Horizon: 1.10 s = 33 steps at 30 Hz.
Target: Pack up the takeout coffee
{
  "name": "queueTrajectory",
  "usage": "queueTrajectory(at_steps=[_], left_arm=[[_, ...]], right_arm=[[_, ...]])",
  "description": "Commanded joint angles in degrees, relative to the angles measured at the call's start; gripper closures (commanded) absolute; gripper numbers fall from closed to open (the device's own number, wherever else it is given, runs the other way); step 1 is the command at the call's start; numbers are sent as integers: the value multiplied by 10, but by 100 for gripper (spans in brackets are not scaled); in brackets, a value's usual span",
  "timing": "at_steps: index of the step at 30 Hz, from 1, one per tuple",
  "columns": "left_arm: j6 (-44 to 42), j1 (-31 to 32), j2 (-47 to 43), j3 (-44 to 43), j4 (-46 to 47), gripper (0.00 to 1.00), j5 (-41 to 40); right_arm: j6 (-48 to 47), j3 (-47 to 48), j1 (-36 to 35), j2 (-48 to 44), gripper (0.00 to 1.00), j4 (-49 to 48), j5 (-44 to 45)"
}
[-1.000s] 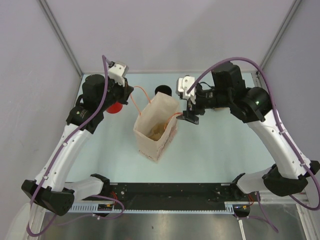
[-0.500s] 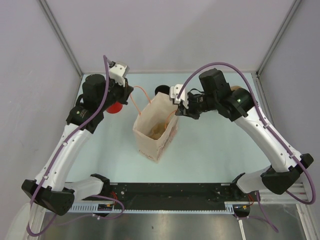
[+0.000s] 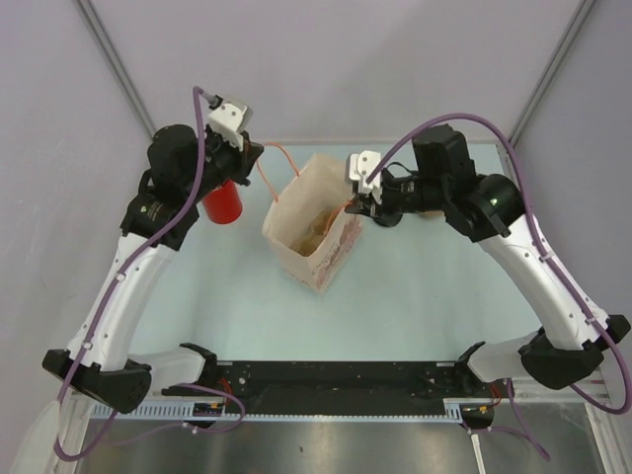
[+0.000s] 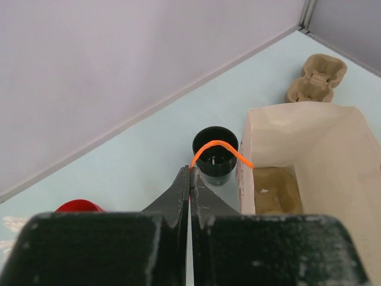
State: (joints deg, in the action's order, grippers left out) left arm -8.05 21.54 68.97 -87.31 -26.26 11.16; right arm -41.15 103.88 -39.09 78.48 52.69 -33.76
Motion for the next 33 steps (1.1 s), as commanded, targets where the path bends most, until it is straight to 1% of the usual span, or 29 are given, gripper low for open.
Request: queueTrajectory(at_steps=[1, 2, 4, 7, 9, 14, 17, 22, 27, 29, 33], left_arm=[[-11, 5, 19, 45, 2, 100, 16], [-13, 6, 34, 46, -1, 100, 16], [-20, 6, 49, 36, -10, 100, 12], [-28, 6, 64, 0, -10, 100, 0], [-32, 6, 78, -43, -15, 100, -6], [-40, 6, 109, -146, -31, 100, -15], [-40, 6, 114, -168, -32, 100, -11], [-34, 9, 95, -152, -27, 100, 13], [-39, 16, 70, -89, -23, 100, 33], [-42, 18, 51, -55, -19, 100, 41], [-46, 24, 26, -16, -14, 100, 65]], right_arm=[[-3, -88, -4, -15, 100, -31, 13], [-4, -116, -5, -17, 100, -38, 18], [-3, -132, -8, -19, 100, -51, 39], [-1, -135, -8, -23, 100, -59, 49], [0, -127, -8, -25, 100, -57, 48], [-25, -133, -20, -38, 100, -19, 35], [-47, -152, -28, -49, 100, 12, 18], [-85, -183, -49, -68, 100, 76, 9], [-112, -232, -60, -83, 100, 122, -28], [-121, -251, -64, -86, 100, 138, -34], [-132, -299, -68, -90, 100, 160, -35]])
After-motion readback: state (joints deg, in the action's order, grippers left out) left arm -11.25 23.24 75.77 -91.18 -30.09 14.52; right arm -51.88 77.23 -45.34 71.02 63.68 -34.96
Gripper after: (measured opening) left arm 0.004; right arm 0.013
